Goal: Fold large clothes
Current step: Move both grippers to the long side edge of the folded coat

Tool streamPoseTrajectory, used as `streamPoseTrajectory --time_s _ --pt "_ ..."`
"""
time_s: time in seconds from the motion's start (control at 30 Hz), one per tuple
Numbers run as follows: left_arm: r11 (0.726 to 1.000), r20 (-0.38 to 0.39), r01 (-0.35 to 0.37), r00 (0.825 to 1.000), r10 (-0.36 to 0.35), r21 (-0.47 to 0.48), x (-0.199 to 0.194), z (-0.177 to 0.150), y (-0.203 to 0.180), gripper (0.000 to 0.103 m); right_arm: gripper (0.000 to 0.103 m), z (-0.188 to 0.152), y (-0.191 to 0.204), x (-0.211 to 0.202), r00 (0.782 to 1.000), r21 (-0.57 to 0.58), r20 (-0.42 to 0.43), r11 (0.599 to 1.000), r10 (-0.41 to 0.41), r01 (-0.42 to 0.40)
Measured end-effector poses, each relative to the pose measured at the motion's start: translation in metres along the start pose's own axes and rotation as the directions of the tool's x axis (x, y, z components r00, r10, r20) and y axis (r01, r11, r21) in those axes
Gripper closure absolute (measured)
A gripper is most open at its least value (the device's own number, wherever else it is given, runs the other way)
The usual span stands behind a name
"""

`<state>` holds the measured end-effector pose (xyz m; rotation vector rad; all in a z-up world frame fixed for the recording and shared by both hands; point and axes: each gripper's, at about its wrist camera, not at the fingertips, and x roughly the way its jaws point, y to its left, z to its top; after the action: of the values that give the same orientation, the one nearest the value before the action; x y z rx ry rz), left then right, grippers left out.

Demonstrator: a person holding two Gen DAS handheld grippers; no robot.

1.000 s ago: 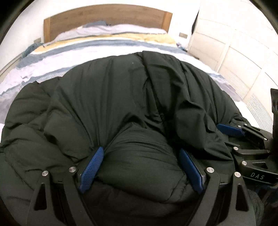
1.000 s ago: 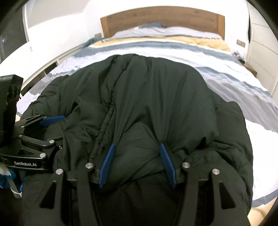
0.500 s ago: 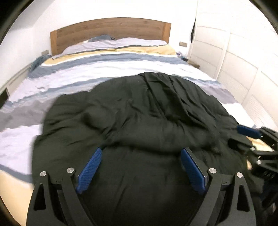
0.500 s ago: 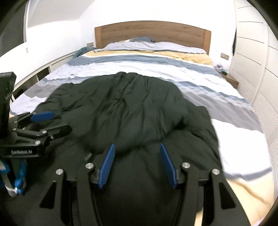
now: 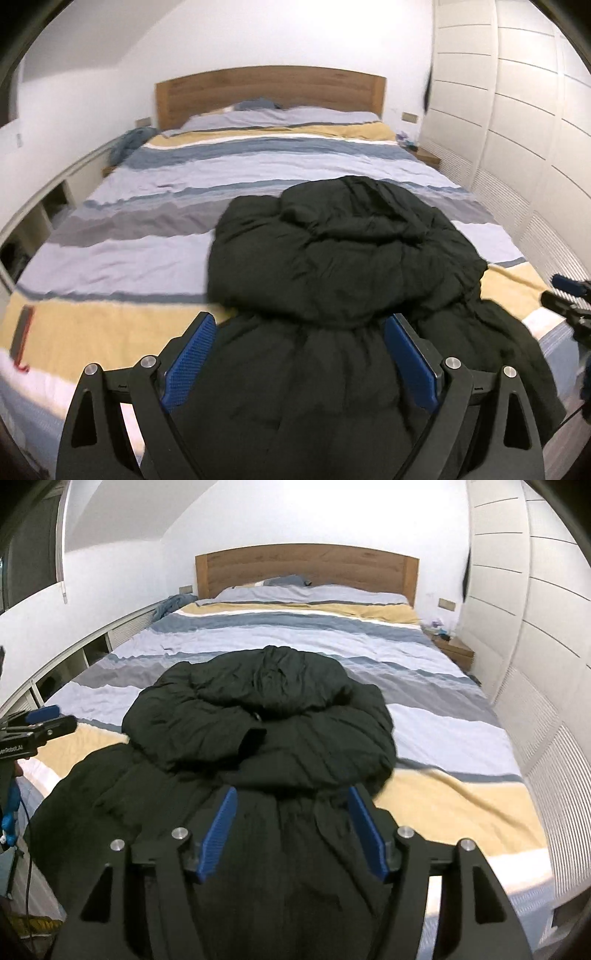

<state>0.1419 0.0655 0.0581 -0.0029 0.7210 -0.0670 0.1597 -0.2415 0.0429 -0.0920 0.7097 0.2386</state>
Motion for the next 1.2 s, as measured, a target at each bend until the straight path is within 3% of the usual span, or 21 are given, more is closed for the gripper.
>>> streamPoseTrajectory --time_s 0.3,0.43,0.63,0.87,1.2 --pt "0.998 0.060 -0.060 0.996 0.059 0.018 -0.057 -0.066 0.001 0.003 0.039 -0.057 -0.008 -0.050 0.998 0.070 -0.023 0.996 -0.061 0.063" --pt "0.996 0.098 -0.081 0.992 0.078 0.033 -0.078 -0.080 0.002 0.001 0.031 -0.080 -0.015 -0.061 0.994 0.103 -0.045 0.989 -0.103 0.107" --pt "0.993 0.126 -0.108 0.987 0.102 0.043 -0.100 -0.094 0.009 0.001 0.030 -0.103 -0.028 -0.068 0.987 0.155 -0.070 0.976 -0.144 0.153" --pt "0.991 0.121 -0.130 0.985 0.126 0.026 -0.105 -0.100 0.015 0.001 0.030 -0.125 -0.053 -0.075 0.980 0.202 -0.098 0.961 -0.172 0.189" --pt "0.991 0.050 -0.134 0.990 0.133 0.014 -0.086 -0.112 0.021 0.000 0.030 -0.156 -0.104 -0.086 0.966 0.309 -0.140 0.917 -0.217 0.251"
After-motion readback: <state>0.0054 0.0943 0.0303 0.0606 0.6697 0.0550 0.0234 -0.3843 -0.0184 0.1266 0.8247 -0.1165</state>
